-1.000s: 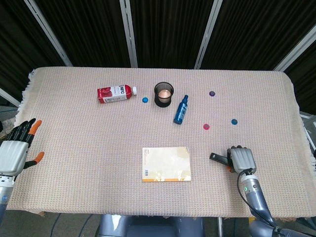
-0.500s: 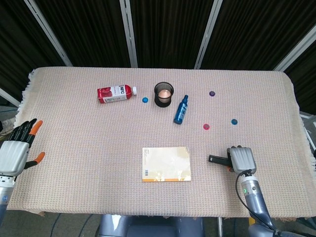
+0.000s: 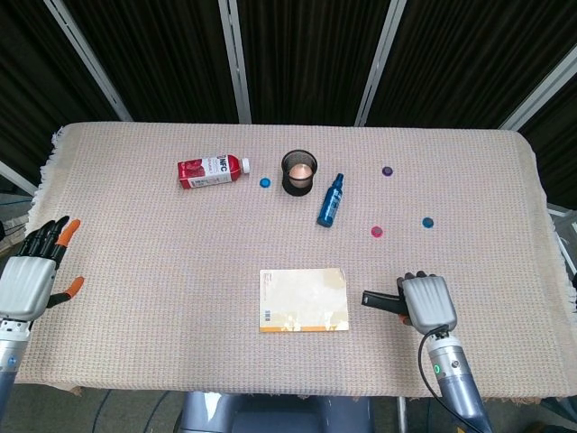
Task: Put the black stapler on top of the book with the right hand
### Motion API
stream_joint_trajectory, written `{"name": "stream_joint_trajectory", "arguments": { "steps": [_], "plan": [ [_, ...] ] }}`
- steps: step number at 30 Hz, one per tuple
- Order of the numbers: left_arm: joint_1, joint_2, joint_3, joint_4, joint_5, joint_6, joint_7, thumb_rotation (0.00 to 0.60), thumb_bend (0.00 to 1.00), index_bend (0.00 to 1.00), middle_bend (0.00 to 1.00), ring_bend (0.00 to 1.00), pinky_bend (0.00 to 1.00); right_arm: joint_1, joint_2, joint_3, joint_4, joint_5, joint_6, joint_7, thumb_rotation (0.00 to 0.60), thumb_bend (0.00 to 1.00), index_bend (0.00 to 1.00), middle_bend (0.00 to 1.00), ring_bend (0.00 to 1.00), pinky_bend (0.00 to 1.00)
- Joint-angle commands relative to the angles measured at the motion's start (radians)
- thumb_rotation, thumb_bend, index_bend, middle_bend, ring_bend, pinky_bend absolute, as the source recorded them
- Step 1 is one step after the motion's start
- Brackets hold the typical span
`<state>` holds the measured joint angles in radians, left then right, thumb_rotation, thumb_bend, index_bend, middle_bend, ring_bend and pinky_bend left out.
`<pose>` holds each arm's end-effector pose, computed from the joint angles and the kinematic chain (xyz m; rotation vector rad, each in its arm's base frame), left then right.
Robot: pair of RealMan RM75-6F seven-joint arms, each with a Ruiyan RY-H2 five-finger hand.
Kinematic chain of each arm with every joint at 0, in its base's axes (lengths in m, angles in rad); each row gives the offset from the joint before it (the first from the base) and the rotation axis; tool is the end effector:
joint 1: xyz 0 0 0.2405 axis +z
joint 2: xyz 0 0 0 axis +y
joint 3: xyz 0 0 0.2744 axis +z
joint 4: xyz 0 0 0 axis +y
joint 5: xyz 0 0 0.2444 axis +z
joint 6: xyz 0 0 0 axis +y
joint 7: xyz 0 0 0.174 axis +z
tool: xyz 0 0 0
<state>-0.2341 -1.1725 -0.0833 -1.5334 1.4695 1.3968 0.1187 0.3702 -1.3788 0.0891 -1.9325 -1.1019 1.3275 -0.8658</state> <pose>-0.3236 0.2752 0.1193 -1.5045 -0.7501 -0.8649 -0.2098 -0.2705 0.0121 1.6554 -0.8286 0.6163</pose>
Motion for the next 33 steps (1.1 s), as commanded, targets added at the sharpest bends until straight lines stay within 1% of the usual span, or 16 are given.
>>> {"name": "stream_joint_trajectory", "arguments": {
  "steps": [1, 4, 7, 13, 19, 24, 33],
  "plan": [
    [-0.001, -0.001, 0.0, 0.0, -0.001, 0.0, 0.003, 0.6, 0.28, 0.0, 0.0, 0.02, 0.13, 0.012, -0.022, -0.024, -0.055, -0.023, 0.017, -0.064, 0.6, 0.29, 0.7, 0.51, 0.46, 0.59],
    [-0.001, -0.004, 0.0, 0.001, 0.0, 0.001, 0.009, 0.6, 0.28, 0.0, 0.0, 0.02, 0.13, 0.031, -0.068, -0.037, -0.074, -0.022, 0.004, -0.112, 0.6, 0.29, 0.7, 0.51, 0.46, 0.6],
    [-0.002, -0.005, -0.001, 0.003, -0.003, -0.001, 0.008, 0.6, 0.28, 0.0, 0.0, 0.02, 0.13, 0.054, -0.115, -0.036, -0.07, -0.013, -0.012, -0.146, 0.6, 0.29, 0.7, 0.51, 0.46, 0.6],
    [-0.004, -0.005, -0.004, 0.007, -0.009, -0.004, 0.001, 0.6, 0.28, 0.0, 0.0, 0.02, 0.13, 0.104, -0.179, -0.003, -0.033, 0.03, -0.055, -0.157, 0.6, 0.29, 0.7, 0.51, 0.46, 0.59],
    [-0.007, -0.005, -0.004, 0.011, -0.014, -0.012, -0.002, 0.6, 0.28, 0.0, 0.0, 0.03, 0.13, 0.148, -0.216, 0.025, -0.013, 0.076, -0.088, -0.164, 0.6, 0.29, 0.7, 0.51, 0.46, 0.59],
    [-0.005, -0.005, -0.003, 0.012, -0.013, -0.008, -0.002, 0.6, 0.28, 0.0, 0.0, 0.03, 0.13, 0.185, -0.237, 0.046, 0.023, 0.116, -0.123, -0.147, 0.6, 0.28, 0.7, 0.51, 0.46, 0.6],
    [-0.004, -0.005, -0.002, 0.014, -0.021, -0.013, -0.001, 0.6, 0.28, 0.0, 0.0, 0.03, 0.13, 0.238, -0.272, 0.06, 0.085, 0.154, -0.172, -0.113, 0.6, 0.29, 0.69, 0.51, 0.46, 0.59]
  ]
}}
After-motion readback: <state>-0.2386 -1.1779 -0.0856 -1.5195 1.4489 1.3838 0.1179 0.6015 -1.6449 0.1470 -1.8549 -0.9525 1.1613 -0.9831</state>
